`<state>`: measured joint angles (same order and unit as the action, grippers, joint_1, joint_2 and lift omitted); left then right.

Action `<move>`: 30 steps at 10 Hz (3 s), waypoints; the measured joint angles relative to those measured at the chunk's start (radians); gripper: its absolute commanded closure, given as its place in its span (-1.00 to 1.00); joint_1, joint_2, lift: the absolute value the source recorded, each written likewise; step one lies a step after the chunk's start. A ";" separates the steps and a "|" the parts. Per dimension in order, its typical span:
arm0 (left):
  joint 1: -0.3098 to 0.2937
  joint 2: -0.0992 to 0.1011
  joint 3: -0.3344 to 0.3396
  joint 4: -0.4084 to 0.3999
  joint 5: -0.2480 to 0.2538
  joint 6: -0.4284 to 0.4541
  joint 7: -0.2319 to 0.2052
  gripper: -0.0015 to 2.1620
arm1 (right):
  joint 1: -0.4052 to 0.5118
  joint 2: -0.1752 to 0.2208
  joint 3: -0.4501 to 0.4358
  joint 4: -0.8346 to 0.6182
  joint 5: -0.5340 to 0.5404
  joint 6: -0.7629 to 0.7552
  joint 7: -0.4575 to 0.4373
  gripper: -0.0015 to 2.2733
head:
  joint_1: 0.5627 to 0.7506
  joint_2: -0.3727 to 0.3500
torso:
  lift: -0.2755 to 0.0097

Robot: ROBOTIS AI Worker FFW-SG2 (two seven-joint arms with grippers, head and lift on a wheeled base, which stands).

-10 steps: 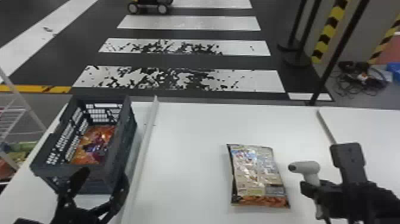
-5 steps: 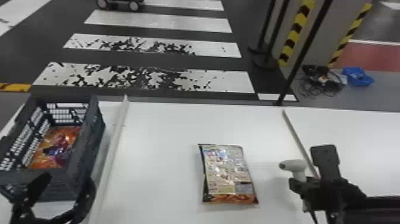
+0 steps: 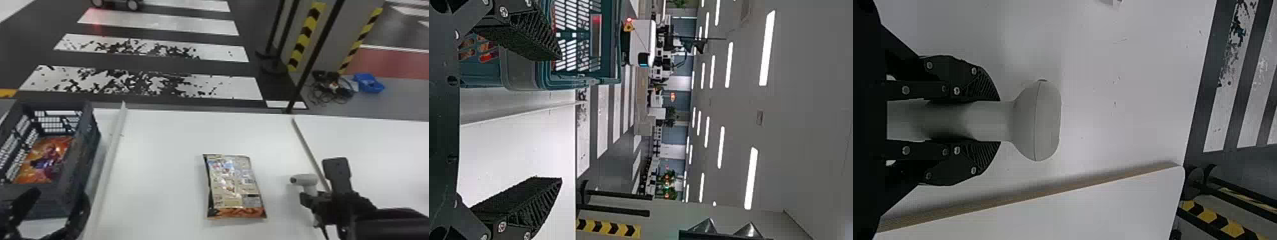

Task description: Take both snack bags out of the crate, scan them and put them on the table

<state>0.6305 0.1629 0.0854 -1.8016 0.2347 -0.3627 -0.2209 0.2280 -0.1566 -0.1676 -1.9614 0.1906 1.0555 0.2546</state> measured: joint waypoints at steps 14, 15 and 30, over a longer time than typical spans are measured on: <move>0.002 0.001 0.001 -0.001 0.000 0.000 0.000 -0.87 | 0.005 0.003 -0.003 0.052 -0.047 -0.085 -0.038 -0.28 | 0.41 -0.38 | 0.27; 0.002 0.002 0.002 -0.001 0.000 0.000 0.000 -0.87 | 0.004 0.003 -0.003 0.056 -0.052 -0.087 -0.041 -0.49 | 0.41 -0.37 | 0.27; 0.008 0.001 0.003 0.004 0.001 0.000 0.000 -0.87 | 0.166 0.046 -0.051 -0.366 -0.295 0.186 -0.058 -0.92 | 0.41 -0.13 | 0.27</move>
<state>0.6380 0.1639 0.0889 -1.7979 0.2361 -0.3627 -0.2210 0.3944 -0.1109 -0.2186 -2.3270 -0.1046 1.2416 0.1966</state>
